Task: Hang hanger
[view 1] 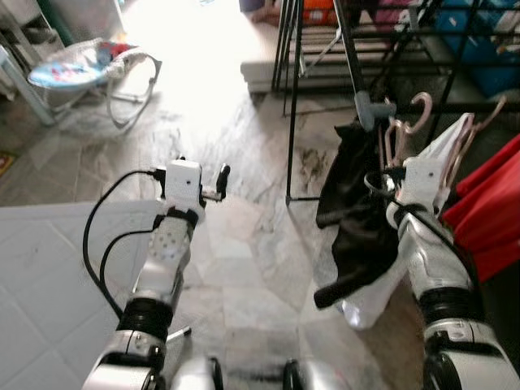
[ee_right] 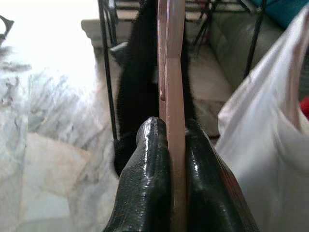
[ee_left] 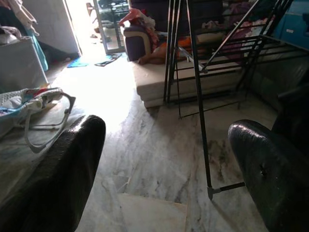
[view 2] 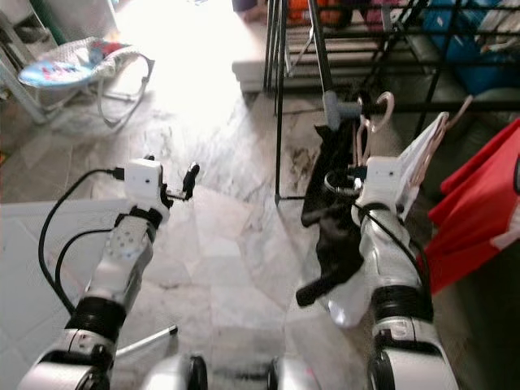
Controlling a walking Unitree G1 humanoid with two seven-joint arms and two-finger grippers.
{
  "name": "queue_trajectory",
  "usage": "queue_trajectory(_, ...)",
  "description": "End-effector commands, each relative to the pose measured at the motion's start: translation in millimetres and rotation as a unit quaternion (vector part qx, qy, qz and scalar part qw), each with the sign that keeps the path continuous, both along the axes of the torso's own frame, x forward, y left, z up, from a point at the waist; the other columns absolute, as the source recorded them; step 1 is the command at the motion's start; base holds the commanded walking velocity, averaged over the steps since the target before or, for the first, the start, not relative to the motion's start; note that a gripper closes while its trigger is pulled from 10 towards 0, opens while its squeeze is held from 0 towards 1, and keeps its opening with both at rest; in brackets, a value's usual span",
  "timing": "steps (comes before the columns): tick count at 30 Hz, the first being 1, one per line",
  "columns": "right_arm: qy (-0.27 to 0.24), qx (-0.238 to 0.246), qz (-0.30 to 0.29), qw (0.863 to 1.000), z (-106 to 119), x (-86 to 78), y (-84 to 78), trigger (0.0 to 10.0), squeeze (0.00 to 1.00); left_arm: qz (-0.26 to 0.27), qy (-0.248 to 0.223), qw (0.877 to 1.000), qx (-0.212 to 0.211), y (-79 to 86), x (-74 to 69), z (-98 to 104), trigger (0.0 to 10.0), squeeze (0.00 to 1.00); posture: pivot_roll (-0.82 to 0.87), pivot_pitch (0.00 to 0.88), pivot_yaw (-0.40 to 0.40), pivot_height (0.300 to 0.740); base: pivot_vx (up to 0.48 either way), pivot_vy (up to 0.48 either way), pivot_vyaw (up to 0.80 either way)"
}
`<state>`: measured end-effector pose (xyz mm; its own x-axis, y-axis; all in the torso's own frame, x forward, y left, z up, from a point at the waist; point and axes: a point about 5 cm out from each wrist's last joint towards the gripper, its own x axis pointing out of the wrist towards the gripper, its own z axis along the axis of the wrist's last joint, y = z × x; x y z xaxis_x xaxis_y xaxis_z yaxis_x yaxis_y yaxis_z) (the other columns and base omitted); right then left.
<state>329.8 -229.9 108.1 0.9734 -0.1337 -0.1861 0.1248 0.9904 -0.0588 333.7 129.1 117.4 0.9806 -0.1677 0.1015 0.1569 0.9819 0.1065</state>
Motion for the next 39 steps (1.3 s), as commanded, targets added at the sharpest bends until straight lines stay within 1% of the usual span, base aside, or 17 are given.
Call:
queue_trajectory(1, -0.022, -0.007, -0.010, 1.000, 9.1, -7.1, -1.8, 0.0, 0.00, -0.001, 0.014, 1.000, 0.005, 1.5, -1.0, -5.3, 10.0, 0.00, -0.05, 0.119, 0.016, 0.740, 0.000, 0.000, 0.00)
queue_trajectory(3, -0.020, -0.007, -0.012, 1.000, 7.7, -9.3, -1.7, 0.0, 0.00, -0.001, 0.014, 1.000, 0.006, 1.5, -0.9, -5.4, 10.0, 0.00, -0.05, 0.119, 0.016, 0.740, 0.000, 0.000, 0.00)
queue_trajectory(4, -0.007, -0.001, -0.012, 1.000, 1.7, -16.7, 1.1, 0.0, 0.00, -0.002, 0.013, 1.000, 0.008, 1.4, -0.8, -5.3, 10.0, 0.00, -0.05, 0.119, 0.016, 0.740, 0.000, 0.000, 0.00)
queue_trajectory(5, -0.007, -0.001, -0.012, 1.000, 1.7, -16.7, 1.1, 0.0, 0.00, -0.002, 0.013, 1.000, 0.008, 1.4, -0.8, -5.3, 10.0, 0.00, -0.05, 0.119, 0.016, 0.740, 0.000, 0.000, 0.00)
queue_trajectory(6, 0.010, 0.001, -0.008, 1.000, -5.7, -24.9, 4.7, 0.3, 0.00, -0.002, 0.012, 1.000, 0.011, 1.4, -1.1, -5.4, 10.0, 0.00, -0.05, 0.116, 0.020, 0.740, 0.000, 0.000, 0.00)
queue_trajectory(7, 0.019, 0.004, -0.008, 1.000, -10.0, -28.9, 5.6, 2.0, 0.00, -0.002, 0.012, 1.000, 0.011, 1.5, -1.2, -5.4, 10.0, 0.00, -0.05, 0.114, 0.018, 0.740, 0.000, 0.000, 0.00)
queue_trajectory(8, 0.030, 0.008, -0.008, 0.999, -15.5, -33.2, 6.7, 2.0, 0.00, -0.001, 0.011, 1.000, 0.011, 1.6, -1.2, -5.3, 10.0, 0.00, -0.05, 0.114, 0.018, 0.740, 0.000, 0.000, 0.00)
queue_trajectory(9, 0.041, 0.009, -0.006, 0.999, -20.2, -36.9, 8.1, 3.8, 0.00, 0.000, 0.011, 1.000, 0.013, 1.8, -1.1, -5.4, 10.0, 0.00, -0.05, 0.112, 0.017, 0.740, 0.000, 0.000, 0.00)
queue_trajectory(10, 0.047, 0.010, -0.005, 0.999, -23.2, -39.4, 9.0, 4.4, 0.00, 0.001, 0.011, 1.000, 0.013, 1.8, -1.2, -5.4, 10.0, 0.00, -0.05, 0.112, 0.017, 0.740, 0.000, 0.000, 0.00)
queue_trajectory(11, 0.051, 0.012, -0.004, 0.999, -25.3, -41.3, 10.1, 6.6, 0.00, 0.001, 0.011, 1.000, 0.013, 1.9, -1.2, -5.3, 10.0, 0.00, -0.05, 0.112, 0.017, 0.740, 0.000, 0.000, 0.00)
queue_trajectory(13, 0.056, 0.015, -0.005, 0.998, -28.1, -43.5, 11.5, 9.8, 0.00, 0.003, 0.011, 1.000, 0.012, 2.4, -1.0, -5.4, 10.0, 0.00, -0.05, 0.112, 0.017, 0.740, 0.000, 0.000, 0.00)
queue_trajectory(14, 0.058, 0.017, -0.008, 0.998, -28.9, -43.4, 11.3, 10.0, 0.00, 0.004, 0.011, 1.000, 0.012, 2.6, -1.0, -5.4, 10.0, 0.00, -0.05, 0.112, 0.017, 0.740, 0.000, 0.000, 0.00)
queue_trajectory(20, 0.060, 0.022, -0.012, 0.998, -25.8, -40.4, 13.2, 10.0, 0.00, 0.006, 0.011, 1.000, 0.014, 2.8, -1.3, -6.0, 10.0, 0.00, -0.05, 0.104, 0.019, 0.740, 0.000, 0.000, 0.00)
queue_trajectory(39, 0.056, 0.030, -0.011, 0.998, -21.6, -33.9, 18.0, 10.0, 0.00, 0.005, 0.015, 1.000, 0.012, 2.6, 0.2, -6.2, 10.0, 0.00, -0.04, 0.108, 0.017, 0.740, -0.265, 0.000, 0.00)
